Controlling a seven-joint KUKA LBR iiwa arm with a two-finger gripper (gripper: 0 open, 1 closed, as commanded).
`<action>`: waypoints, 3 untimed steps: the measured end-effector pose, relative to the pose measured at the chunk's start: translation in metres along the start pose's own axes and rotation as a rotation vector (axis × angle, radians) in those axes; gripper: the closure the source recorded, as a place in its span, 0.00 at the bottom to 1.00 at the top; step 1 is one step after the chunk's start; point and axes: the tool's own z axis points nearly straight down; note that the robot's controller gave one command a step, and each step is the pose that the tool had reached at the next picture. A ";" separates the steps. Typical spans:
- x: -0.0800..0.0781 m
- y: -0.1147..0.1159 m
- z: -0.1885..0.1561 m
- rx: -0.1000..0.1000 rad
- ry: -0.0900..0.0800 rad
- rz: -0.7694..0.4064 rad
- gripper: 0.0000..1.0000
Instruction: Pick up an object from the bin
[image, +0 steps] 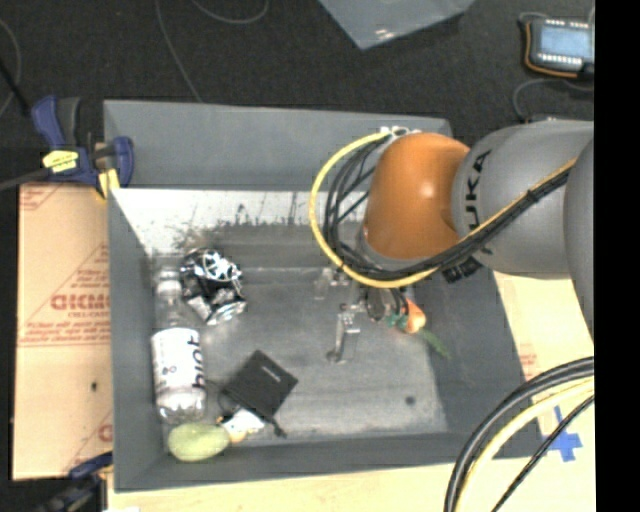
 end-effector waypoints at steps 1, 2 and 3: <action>-0.001 0.000 -0.004 0.000 -0.007 0.000 0.00; 0.006 0.043 0.023 0.002 -0.010 -0.043 0.00; 0.027 0.083 0.060 0.000 -0.009 -0.202 0.00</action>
Offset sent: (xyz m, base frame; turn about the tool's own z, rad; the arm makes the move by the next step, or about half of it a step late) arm -0.0269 0.1324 -0.0800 -0.1457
